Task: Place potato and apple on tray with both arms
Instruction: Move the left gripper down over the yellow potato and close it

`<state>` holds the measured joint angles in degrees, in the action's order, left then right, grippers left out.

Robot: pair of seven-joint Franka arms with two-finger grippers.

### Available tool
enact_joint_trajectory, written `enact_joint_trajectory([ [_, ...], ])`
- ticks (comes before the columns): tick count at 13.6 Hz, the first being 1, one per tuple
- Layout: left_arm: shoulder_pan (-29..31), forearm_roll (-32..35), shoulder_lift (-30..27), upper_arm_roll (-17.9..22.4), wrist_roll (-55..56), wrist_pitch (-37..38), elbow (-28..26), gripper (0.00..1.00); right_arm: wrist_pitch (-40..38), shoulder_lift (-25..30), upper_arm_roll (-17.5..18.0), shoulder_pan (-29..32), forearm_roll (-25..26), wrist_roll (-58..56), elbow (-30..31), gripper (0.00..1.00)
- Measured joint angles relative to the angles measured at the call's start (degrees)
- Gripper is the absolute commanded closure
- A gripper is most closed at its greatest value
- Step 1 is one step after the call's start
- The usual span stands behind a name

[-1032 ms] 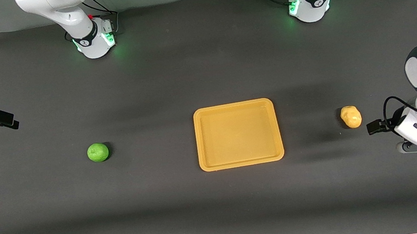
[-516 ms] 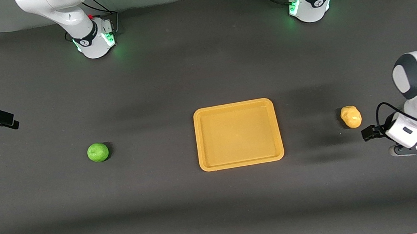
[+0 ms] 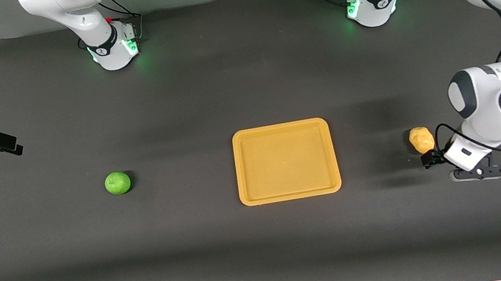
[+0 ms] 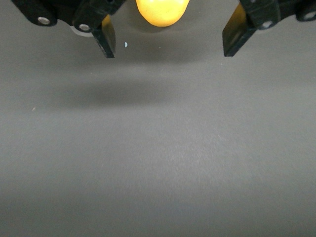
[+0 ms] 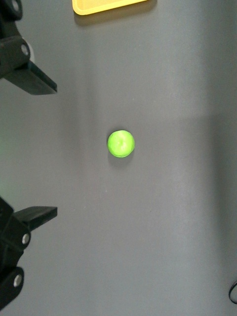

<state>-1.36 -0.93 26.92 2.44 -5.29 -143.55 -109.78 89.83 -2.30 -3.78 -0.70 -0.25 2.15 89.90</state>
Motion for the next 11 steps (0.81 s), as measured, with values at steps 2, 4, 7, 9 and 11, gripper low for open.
enact_joint_trajectory([
  [2, 0.02, 0.0, -0.04, 0.01, -0.08, -4.62, -3.54, 0.03, 0.0, 0.0, 0.0, 0.0, 0.0, 0.0, 0.0, 0.0],
  [4, 0.05, 0.0, -0.07, 0.03, -0.62, -8.25, -6.75, 0.03, 0.01, 0.0, 0.0, 0.0, 0.0, 0.0, 0.0, 0.0],
  [7, 0.21, 0.0, -0.96, 0.08, -1.65, -10.36, -9.79, 0.03, 0.01, -0.01, 0.0, 0.0, 0.0, 0.0, 0.01, 0.0],
  [9, 0.22, 0.0, -2.7, 0.09, -2.69, -10.36, -11.48, 0.03, 0.01, -0.01, 0.0, 0.0, 0.0, 0.0, 0.01, 0.0],
  [11, 0.22, 0.0, -4.6, 0.11, -2.91, -10.35, -13.37, 0.04, 0.01, -0.01, 0.0, 0.0, 0.0, 0.0, 0.03, 0.0],
])
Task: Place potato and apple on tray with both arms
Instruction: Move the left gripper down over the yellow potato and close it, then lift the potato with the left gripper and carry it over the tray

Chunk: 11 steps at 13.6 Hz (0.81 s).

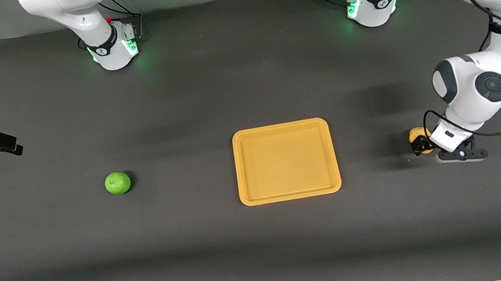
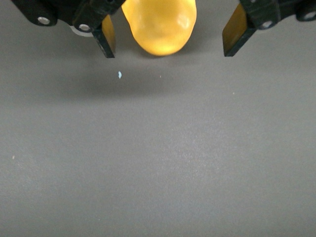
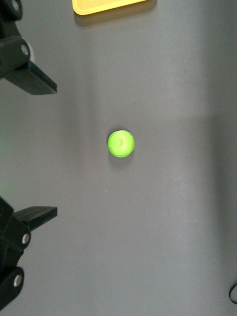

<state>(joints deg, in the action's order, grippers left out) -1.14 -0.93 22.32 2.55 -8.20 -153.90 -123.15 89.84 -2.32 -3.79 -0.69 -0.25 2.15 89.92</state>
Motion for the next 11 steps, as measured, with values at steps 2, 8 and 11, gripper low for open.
enact_joint_trajectory([
  [2, 0.0, 0.0, -1.16, 0.0, -0.09, -0.07, -1.65, 0.04, 0.0, 0.0, 0.0, 0.0, 0.0, 0.0, 0.01, 0.0],
  [8, -0.1, 0.0, -1.27, -0.09, -0.34, -5.97, -6.53, 0.13, 0.0, -0.04, 0.0, 0.0, 0.0, 0.0, 0.03, 0.0],
  [11, -0.18, 0.0, -0.78, -0.12, -0.46, -9.28, -8.75, 0.36, 0.0, -0.08, 0.0, 0.0, 0.0, 0.0, 0.03, 0.0],
])
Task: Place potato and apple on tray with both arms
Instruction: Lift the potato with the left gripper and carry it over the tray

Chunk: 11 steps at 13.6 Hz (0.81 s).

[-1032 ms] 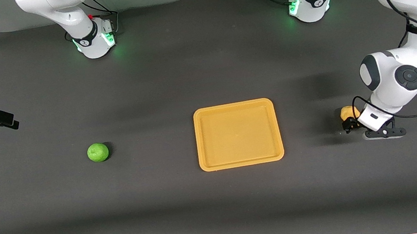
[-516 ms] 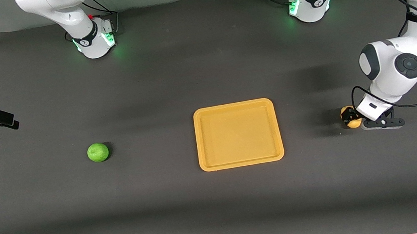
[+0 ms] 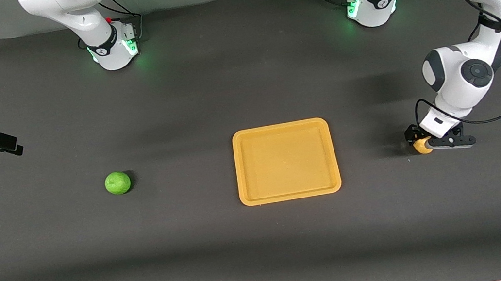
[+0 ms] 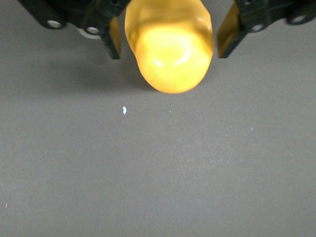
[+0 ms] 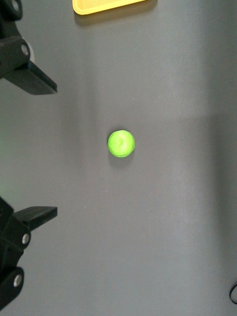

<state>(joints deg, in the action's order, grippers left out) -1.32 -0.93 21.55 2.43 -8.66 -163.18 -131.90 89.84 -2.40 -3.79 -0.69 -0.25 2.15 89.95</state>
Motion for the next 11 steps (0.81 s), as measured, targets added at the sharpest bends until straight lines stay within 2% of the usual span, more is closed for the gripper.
enact_joint_trajectory([
  [3, -0.01, 0.0, 0.23, 0.04, -0.13, -0.9, -0.28, 0.65, 0.0, -0.03, 0.0, 0.0, 0.0, 0.0, 0.0, 0.0],
  [4, -0.01, 0.0, 0.23, 0.03, -0.13, -0.9, -0.28, 0.7, 0.0, -0.03, 0.0, 0.0, 0.0, 0.0, 0.0, 0.0],
  [8, -0.07, -0.06, 0.11, -2.03, 2.63, -0.88, -0.12, 0.72, 0.0, -0.04, 0.0, 0.0, 0.0, 0.0, 0.0, 0.0],
  [11, -0.47, -0.15, -0.92, -7.58, 11.6, 1.87, 1.37, 0.71, 0.0, -0.04, 0.0, 0.0, 0.0, 0.0, 0.0, 0.0],
])
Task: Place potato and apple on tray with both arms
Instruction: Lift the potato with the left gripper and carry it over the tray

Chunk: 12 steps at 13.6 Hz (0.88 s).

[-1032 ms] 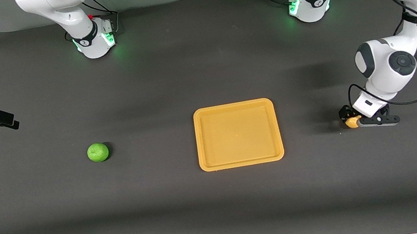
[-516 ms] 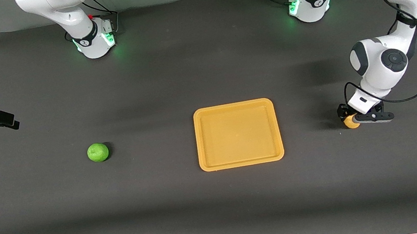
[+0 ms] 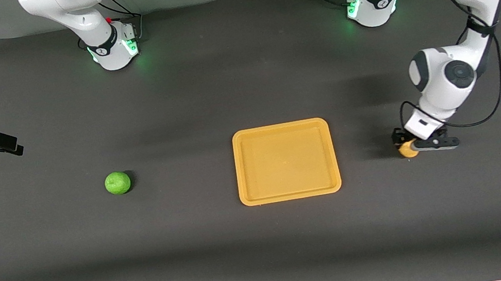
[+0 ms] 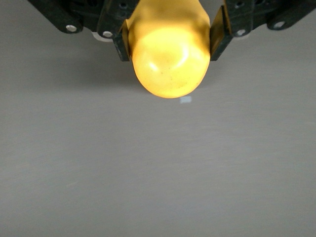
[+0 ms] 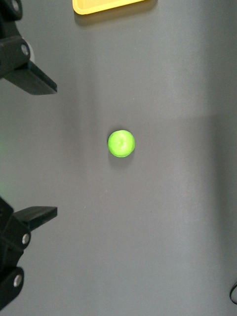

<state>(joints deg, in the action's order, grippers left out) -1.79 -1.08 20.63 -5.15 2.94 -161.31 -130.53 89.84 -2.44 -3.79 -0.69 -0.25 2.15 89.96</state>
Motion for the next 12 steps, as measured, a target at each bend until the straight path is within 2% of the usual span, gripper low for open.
enact_joint_trajectory([
  [2, -1.79, -0.02, -1.34, -3.45, 8.08, 5.46, 2.69, 0.71, 0.0, 0.0, 0.0, 0.0, 0.0, 0.0, 0.0, 0.0],
  [5, -8.49, 0.06, -2.91, -4.62, 21.06, 13.74, 7.9, 0.72, 0.0, 0.0, 0.0, 0.01, 0.0, 0.0, 0.0, 0.0],
  [8, -15.44, 0.3, -1.96, -4.7, 32.18, 15.41, 11.13, 0.72, 0.0, 0.0, 0.0, 0.01, 0.0, 0.0, 0.0, 0.0],
  [12, -18.77, 4.06, 2.44, -4.62, 41.68, 15.28, 13.56, 0.72, 0.0, -0.01, 0.0, 0.01, 0.0, 0.0, 0.01, 0.0],
])
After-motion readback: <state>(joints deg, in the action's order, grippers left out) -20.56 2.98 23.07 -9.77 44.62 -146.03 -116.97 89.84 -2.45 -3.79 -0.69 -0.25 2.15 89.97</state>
